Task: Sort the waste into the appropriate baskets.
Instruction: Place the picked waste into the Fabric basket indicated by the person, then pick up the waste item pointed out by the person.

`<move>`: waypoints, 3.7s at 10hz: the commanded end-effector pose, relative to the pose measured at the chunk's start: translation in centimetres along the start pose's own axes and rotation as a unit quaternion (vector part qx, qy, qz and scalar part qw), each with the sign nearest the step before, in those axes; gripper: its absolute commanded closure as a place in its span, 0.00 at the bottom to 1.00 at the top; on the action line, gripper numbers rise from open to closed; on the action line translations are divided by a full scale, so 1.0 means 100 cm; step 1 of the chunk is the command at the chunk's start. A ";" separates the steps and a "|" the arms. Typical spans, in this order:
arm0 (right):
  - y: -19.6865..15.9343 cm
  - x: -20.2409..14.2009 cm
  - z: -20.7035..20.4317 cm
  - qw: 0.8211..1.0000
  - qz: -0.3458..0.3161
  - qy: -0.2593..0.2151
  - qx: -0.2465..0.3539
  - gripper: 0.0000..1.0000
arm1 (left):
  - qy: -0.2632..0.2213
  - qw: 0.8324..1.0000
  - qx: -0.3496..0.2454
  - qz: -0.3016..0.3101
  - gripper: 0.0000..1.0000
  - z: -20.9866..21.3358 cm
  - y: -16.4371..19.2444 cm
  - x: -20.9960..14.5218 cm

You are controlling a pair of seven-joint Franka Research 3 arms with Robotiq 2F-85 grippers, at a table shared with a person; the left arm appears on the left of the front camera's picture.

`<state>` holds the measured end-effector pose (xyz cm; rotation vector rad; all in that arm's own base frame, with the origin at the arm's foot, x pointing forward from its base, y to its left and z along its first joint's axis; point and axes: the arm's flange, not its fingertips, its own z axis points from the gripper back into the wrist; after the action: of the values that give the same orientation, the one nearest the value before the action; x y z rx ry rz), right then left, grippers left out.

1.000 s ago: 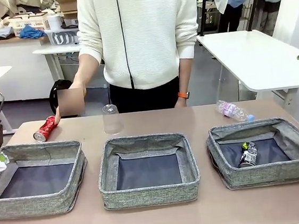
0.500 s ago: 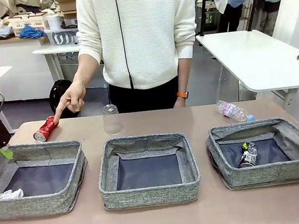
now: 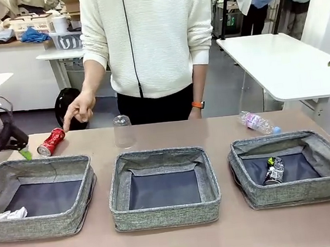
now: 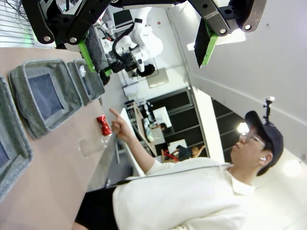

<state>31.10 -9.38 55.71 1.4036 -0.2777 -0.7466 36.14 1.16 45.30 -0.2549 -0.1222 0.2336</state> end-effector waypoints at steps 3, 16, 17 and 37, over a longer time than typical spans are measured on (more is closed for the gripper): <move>0.002 0.002 -0.002 1.000 0.011 0.003 0.012 0.00 | -0.020 0.995 -0.092 -0.014 0.00 -0.016 -0.001 -0.034; 0.002 0.002 -0.002 1.000 0.011 0.003 0.012 0.00 | -0.047 0.765 -0.623 -0.156 0.00 0.068 0.031 -0.028; 0.002 0.002 -0.002 1.000 0.011 0.003 0.012 0.00 | -0.047 0.765 -0.623 -0.156 0.00 0.068 0.031 -0.028; 0.002 0.002 -0.002 1.000 0.011 0.003 0.012 0.00 | -0.041 0.771 -0.617 -0.151 0.00 0.066 0.033 -0.029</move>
<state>31.09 -9.38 55.73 1.4036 -0.2782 -0.7462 31.71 5.11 50.50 -1.5413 -0.3970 -0.2015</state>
